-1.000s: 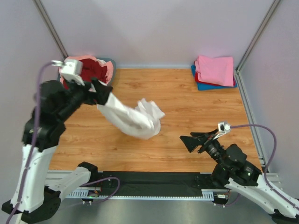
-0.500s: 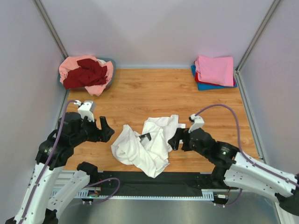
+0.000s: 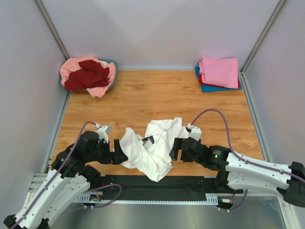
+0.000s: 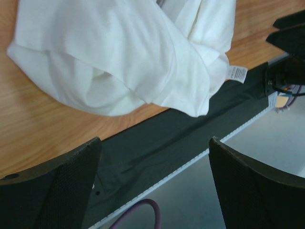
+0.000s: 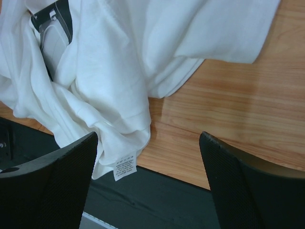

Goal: Fold and stack the t-shirts
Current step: Flatten the tshirt out

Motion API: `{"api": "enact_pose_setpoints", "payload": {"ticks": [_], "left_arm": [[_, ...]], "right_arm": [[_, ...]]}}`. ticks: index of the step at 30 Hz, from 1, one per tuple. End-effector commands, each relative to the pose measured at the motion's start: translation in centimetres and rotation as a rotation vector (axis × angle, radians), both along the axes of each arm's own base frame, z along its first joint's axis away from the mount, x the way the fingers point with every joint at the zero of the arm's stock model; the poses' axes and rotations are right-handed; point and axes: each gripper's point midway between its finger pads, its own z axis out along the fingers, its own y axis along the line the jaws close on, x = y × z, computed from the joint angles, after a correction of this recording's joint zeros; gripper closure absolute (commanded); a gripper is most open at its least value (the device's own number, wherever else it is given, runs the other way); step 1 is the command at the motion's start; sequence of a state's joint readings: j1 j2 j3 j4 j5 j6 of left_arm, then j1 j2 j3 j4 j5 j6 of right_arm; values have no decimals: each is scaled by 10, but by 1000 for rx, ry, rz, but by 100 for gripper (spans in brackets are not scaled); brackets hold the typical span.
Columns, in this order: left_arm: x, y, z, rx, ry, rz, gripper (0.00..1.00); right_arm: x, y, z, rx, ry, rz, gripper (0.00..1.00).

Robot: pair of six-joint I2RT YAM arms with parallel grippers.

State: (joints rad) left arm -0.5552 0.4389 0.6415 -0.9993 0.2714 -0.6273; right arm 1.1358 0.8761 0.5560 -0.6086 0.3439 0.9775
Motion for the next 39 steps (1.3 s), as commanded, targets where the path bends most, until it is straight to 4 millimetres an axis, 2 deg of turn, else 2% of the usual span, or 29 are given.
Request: {"api": "enact_pose_setpoints", "payload": {"ticks": [1, 3, 4, 5, 6, 7, 8, 9, 10, 11, 12, 13, 14, 16, 18, 19, 20, 21, 22, 23, 28, 32, 35, 39], "left_arm": [[-1, -19, 1, -82, 45, 41, 0], [-1, -20, -8, 1, 62, 59, 0], [-1, -18, -11, 43, 71, 68, 0], [8, -18, -5, 102, 50, 90, 0], [13, -16, 0, 132, 34, 100, 0], [15, -9, 4, 186, 27, 104, 0], [34, -3, 30, 233, -70, 131, 0], [42, 5, 45, 271, -120, 148, 0], [51, 26, 56, 383, -186, 175, 0], [60, 31, 89, 365, -262, 203, 0], [64, 39, 100, 387, -298, 220, 0], [69, 51, 110, 436, -344, 234, 0], [72, 55, 118, 438, -367, 246, 0], [76, 61, 119, 437, -384, 258, 0], [76, 61, 105, 433, -368, 251, 0], [78, 62, 104, 415, -372, 263, 0], [76, 66, 97, 412, -372, 272, 0], [75, 69, 95, 409, -377, 284, 0], [74, 74, 97, 397, -401, 304, 0], [74, 80, 94, 402, -400, 335, 0], [73, 88, 103, 368, -470, 374, 0], [74, 84, 98, 357, -471, 367, 0], [75, 83, 97, 358, -469, 363, 0], [75, 83, 98, 349, -476, 363, 0]], "right_arm": [[19, -14, 12, 0, -69, -131, 11], [21, -7, 19, -9, -82, -89, 11], [19, 4, 21, 0, -68, -41, 14], [17, 12, 24, 1, -65, -1, 18], [18, 23, 37, 25, -73, 23, 20], [16, 32, 36, 5, -70, 70, 22], [16, 40, 41, 6, -75, 93, 27], [18, 53, 59, 30, -92, 112, 29], [16, 65, 57, -8, -92, 158, 30], [14, 73, 60, -20, -98, 183, 33], [14, 81, 63, -35, -105, 207, 33], [12, 100, 69, -65, -117, 252, 33], [10, 109, 69, -84, -119, 276, 33], [8, 137, 65, -125, -104, 324, 33], [7, 153, 58, -159, -86, 357, 32], [3, 157, 35, -230, -47, 375, 31], [5, 169, 43, -225, -53, 378, 30], [4, 173, 37, -254, -43, 382, 29], [-1, 173, 21, -320, -21, 396, 29], [-1, 180, 23, -324, -26, 394, 29], [-18, 188, -10, -381, 40, 401, 27], [-17, 191, -25, -407, 51, 396, 26], [-12, 192, -30, -445, 31, 394, 26], [-5, 203, -23, -414, -10, 399, 28]]}}
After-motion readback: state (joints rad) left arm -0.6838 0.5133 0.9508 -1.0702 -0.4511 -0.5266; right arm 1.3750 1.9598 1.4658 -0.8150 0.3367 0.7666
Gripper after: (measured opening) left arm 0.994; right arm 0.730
